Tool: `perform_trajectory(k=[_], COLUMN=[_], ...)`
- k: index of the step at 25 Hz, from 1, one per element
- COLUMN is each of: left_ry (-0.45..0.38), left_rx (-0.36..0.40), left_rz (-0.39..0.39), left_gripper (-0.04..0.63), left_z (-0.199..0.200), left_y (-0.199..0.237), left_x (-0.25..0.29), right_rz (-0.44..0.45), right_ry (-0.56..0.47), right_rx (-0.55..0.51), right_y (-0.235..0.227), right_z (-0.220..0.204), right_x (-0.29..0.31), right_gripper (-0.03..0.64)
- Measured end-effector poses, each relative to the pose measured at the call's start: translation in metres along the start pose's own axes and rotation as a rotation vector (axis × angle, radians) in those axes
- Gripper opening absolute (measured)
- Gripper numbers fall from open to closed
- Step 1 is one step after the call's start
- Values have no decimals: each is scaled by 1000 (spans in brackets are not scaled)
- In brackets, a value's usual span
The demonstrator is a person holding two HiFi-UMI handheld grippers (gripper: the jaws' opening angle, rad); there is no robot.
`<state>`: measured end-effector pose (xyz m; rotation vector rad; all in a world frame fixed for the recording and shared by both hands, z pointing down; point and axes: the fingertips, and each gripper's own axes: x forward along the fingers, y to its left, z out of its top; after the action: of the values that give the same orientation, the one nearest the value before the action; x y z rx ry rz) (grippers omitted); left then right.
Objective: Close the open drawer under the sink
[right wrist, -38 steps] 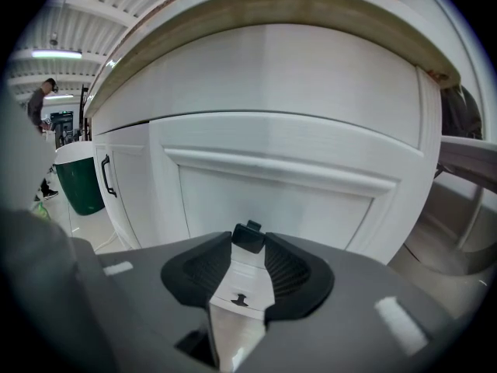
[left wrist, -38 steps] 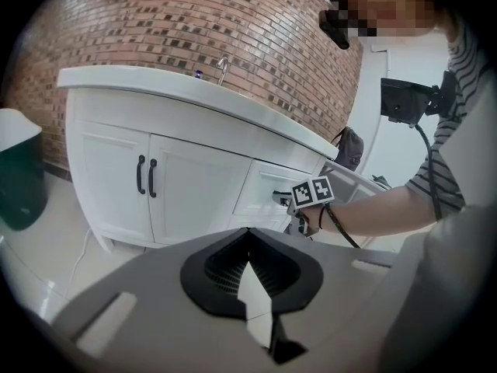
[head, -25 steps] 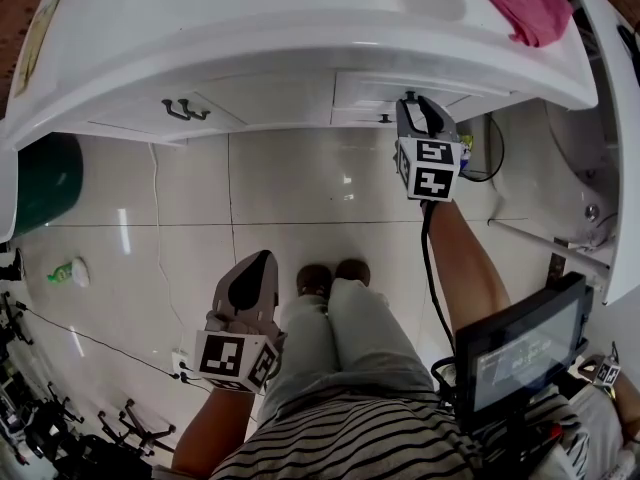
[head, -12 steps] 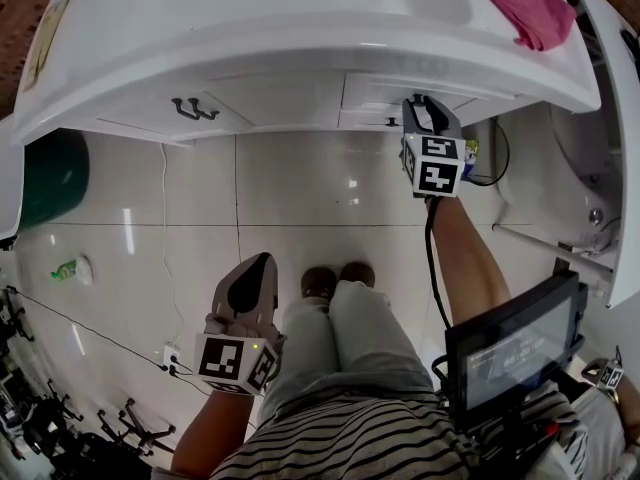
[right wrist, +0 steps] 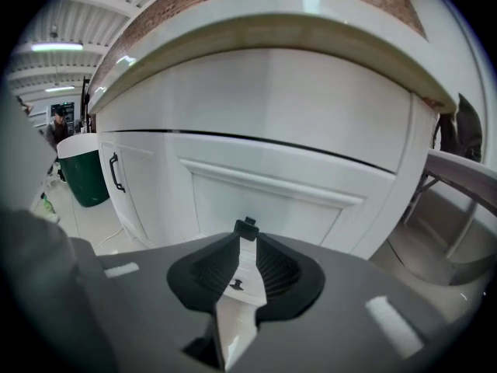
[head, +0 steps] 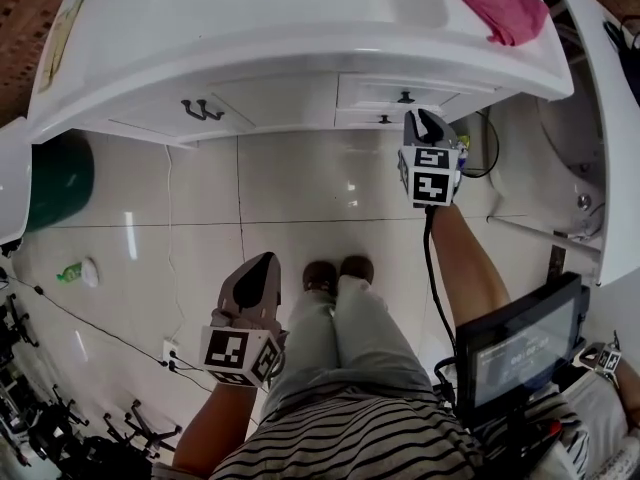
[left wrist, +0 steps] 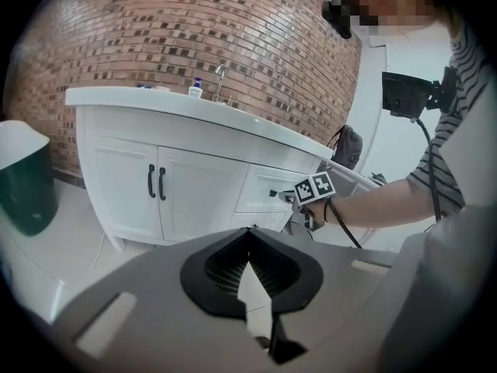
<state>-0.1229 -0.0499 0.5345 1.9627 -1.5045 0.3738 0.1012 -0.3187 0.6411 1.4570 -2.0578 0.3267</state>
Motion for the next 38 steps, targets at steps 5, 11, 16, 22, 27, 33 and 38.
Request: perform_trajectory(k=[5,11,16,22,27,33,38], left_ry=[14,-19,-39,-69,-117,-148,-145], left_rx=[-2,45,50,66,84,90,98], left_rz=[-9,-22,18,17,-10,-11,-9], left_gripper=[15,15,15,15,15,15,15], left_z=[22,57,72,87,89,53,8], left_y=[-21,-51,-57,-65,-62,-19,20], left_x=[-22,-54,-83,-112,-152,-243,-338], right_rz=[13,30,32,50,67,34,54], right_ry=[28,32,29,30,-5,-66,-94], right_rx=[16,46,94,140,120,106,101], right_y=[-2,-11,-19,3,37,92,161], right_z=[-5,6,21,27,29,25,14], right_x=[-76,-190,-259,-314,-363,-440,-524], right_gripper=[19,2,2,2,2,2,2])
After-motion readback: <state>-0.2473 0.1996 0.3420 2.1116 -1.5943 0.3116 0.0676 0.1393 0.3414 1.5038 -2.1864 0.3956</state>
